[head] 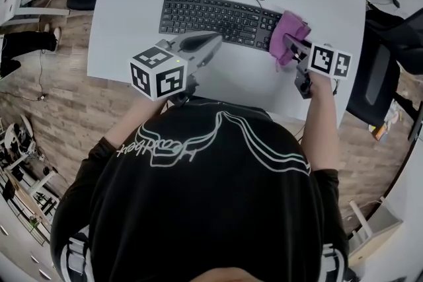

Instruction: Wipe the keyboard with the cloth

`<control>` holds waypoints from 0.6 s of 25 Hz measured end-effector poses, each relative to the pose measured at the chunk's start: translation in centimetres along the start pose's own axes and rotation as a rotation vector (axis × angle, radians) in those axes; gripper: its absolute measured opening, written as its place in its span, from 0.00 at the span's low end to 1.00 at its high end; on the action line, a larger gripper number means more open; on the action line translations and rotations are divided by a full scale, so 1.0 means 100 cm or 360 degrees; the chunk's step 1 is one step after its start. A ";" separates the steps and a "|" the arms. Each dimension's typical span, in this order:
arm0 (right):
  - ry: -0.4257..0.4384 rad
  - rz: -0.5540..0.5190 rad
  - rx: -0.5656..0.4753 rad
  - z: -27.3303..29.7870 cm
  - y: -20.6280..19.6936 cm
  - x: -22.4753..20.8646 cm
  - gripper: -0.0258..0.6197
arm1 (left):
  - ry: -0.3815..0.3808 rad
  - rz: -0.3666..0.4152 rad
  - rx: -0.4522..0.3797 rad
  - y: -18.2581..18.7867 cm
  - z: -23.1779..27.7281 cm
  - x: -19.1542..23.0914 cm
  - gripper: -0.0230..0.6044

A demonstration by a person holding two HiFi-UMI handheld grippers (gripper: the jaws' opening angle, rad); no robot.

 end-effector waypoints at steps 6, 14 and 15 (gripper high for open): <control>-0.0009 0.0033 -0.0041 -0.027 -0.008 -0.027 0.14 | -0.0015 0.0012 0.0050 -0.001 0.027 -0.018 0.05; -0.0037 0.0069 -0.0085 -0.047 -0.016 -0.048 0.14 | -0.0019 0.0032 0.0065 0.000 0.041 -0.028 0.05; -0.0044 0.0062 -0.0093 -0.049 -0.016 -0.049 0.14 | -0.0018 0.0032 0.0063 0.000 0.043 -0.030 0.05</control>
Point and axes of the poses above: the fingertips, and each gripper's own axes: z forward along the fingers, x to its left, y out of its top, the point moved 10 cm from there along -z, backward along the fingers, and after that the axes turned 5 degrees about x, right-handed, at the moved point
